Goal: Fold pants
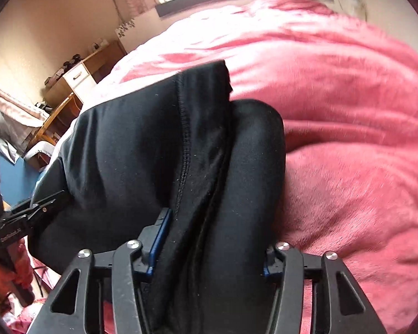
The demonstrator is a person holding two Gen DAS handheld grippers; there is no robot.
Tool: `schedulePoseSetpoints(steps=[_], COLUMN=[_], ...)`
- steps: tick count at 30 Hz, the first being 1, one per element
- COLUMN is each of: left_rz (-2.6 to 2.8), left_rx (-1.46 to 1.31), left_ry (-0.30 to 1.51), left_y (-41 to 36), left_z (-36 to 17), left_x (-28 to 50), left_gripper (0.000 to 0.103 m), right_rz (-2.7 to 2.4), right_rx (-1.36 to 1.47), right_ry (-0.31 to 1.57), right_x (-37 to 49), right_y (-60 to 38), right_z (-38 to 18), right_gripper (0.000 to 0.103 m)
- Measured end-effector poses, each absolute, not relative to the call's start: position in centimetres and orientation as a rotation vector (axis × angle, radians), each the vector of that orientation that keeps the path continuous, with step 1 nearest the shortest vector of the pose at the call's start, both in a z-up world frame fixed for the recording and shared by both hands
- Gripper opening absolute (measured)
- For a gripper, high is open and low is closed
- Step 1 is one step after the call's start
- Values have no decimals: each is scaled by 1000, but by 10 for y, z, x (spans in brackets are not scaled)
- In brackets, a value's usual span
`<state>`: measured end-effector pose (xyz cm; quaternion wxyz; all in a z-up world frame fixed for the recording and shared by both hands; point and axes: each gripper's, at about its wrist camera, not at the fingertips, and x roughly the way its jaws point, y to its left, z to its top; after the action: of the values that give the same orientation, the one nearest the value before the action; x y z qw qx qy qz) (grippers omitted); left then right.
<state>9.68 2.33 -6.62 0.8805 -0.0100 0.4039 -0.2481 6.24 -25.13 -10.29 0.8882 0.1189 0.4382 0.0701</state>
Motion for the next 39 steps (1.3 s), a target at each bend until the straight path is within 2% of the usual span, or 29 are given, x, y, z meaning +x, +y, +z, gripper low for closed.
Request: schedulePoseSetpoints(steps=[5, 13, 21, 23, 26, 28, 29, 34, 39], left_rz=[-503, -428, -365, -361, -341, -313, -304, -269, -83], left_rx=[-28, 28, -2, 24, 72, 57, 27, -102, 3], left_ry=[768, 681, 768, 729, 700, 705, 716, 790, 699], left_y=[32, 32, 36, 32, 29, 41, 46, 71, 75], left_z=[-42, -10, -44, -55, -75, -89, -92, -82, -64], left_x=[100, 168, 251, 256, 256, 260, 260, 247, 181], left_gripper=[33, 34, 34, 37, 49, 74, 78, 80, 80], right_rz=[158, 182, 177, 133, 107, 112, 115, 99, -33], right_rx=[204, 182, 324, 364, 417, 458, 461, 454, 429], right_ry=[792, 692, 739, 754, 769, 780, 781, 777, 715], right_x=[67, 144, 236, 253, 270, 275, 276, 270, 218], right_y=[-239, -234, -257, -263, -269, -277, -277, -274, -276], right_z=[-70, -37, -72, -88, -107, -116, -117, -109, -88], right_gripper=[50, 50, 52, 60, 69, 72, 73, 79, 94])
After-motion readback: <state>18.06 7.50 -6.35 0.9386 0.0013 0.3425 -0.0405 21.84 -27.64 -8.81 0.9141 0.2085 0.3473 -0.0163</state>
